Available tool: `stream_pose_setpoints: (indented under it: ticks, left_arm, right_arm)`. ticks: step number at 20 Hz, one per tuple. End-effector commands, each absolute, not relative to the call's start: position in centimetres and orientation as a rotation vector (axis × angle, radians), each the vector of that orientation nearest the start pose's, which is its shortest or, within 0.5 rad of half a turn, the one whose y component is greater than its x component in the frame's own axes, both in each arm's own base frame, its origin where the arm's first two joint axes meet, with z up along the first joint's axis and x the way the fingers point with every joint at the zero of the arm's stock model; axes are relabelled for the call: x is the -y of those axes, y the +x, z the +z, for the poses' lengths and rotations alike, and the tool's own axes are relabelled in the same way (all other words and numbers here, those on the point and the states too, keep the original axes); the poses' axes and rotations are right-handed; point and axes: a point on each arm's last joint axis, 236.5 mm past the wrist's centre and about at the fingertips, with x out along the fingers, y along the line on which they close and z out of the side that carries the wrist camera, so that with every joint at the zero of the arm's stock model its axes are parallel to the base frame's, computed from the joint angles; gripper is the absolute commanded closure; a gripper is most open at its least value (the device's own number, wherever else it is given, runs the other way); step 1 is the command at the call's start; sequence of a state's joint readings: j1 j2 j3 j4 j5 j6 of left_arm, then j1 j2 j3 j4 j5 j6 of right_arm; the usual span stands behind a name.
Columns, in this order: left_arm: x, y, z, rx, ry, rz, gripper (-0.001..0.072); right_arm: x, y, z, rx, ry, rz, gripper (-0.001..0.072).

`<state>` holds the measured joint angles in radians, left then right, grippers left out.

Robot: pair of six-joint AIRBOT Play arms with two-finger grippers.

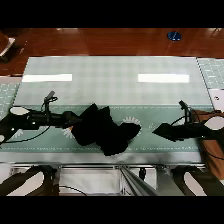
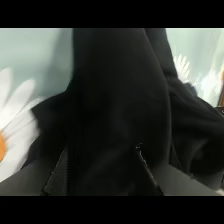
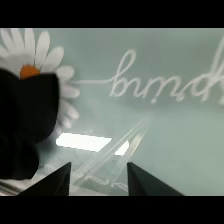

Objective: Fold the shirts.

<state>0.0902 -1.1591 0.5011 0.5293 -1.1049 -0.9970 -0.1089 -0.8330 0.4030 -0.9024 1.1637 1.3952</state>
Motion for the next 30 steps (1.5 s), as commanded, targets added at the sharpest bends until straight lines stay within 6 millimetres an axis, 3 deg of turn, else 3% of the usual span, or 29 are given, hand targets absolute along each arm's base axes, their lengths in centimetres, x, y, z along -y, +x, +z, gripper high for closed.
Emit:
stream_pose_setpoints:
  ticks: [1,2,3,6,11,16,17,19,20,21,23,25,27,28,30]
  left_arm:
    - [18.8,25.7,-6.7,-1.405,-0.703,-0.692,0.0359]
    - [19.1,25.7,-6.5,-1.422,-0.694,-0.721,0.0612]
    - [19.4,25.8,-6.2,-1.423,-0.679,-0.76,0.0688]
    - [19.4,26.7,-5.5,-1.399,-0.661,-0.776,0.069]
    - [19.4,27.1,-5.2,-1.389,-0.656,-0.779,0.069]
    - [19.4,27.1,-5.3,-1.391,-0.658,-0.777,0.069]
    - [19.4,27.1,-5.2,-1.391,-0.659,-0.777,0.069]
    - [19.4,27.2,-5.1,-1.385,-0.656,-0.779,0.069]
    - [19.5,27.6,-4.4,-1.372,-0.653,-0.79,0.069]
    - [19.4,28.3,-3.1,-1.346,-0.647,-0.809,0.069]
    - [18.6,31.2,1.4,-1.233,-0.631,-0.815,0.069]
    - [16.6,35.4,8.5,-1.022,-0.581,-0.779,0.069]
    - [13.8,39.1,17.5,-0.741,-0.494,-0.707,0.0691]
    - [12.4,39.9,22.5,-0.596,-0.445,-0.671,0.069]
    - [10.8,39.0,31.5,-0.363,-0.355,-0.628,0.069]
  right_arm:
    - [-13.6,18.0,-6.6,-1.507,0.593,0.363,0.0307]
    - [-14.1,17.6,-6.8,-1.52,0.575,0.366,0.0307]
    - [-14.7,17.4,-6.8,-1.524,0.566,0.373,0.0307]
    - [-16.8,17.8,-6.9,-1.492,0.549,0.394,0.0307]
    - [-22.3,17.1,-9.0,-1.535,0.574,0.494,0.0307]
    - [-23.5,21.7,-10.5,-1.485,0.572,0.453,0.0307]
    - [-23.9,22.6,-10.5,-1.479,0.561,0.466,0.0331]
    - [-24.8,24.9,-9.4,-1.432,0.519,0.521,0.0525]
    - [-25.0,26.8,-7.9,-1.384,0.468,0.568,0.0692]
    - [-24.7,28.8,-5.8,-1.339,0.435,0.598,0.0686]
    - [-23.0,33.3,0.6,-1.236,0.355,0.642,0.0686]
    - [-19.7,38.2,9.6,-1.048,0.286,0.6,0.0687]
    - [-16.6,40.7,19.8,-0.838,0.208,0.566,0.0687]
    - [-15.3,40.7,24.9,-0.74,0.168,0.553,0.0687]
    - [-13.5,39.0,33.6,-0.559,0.087,0.523,0.0687]
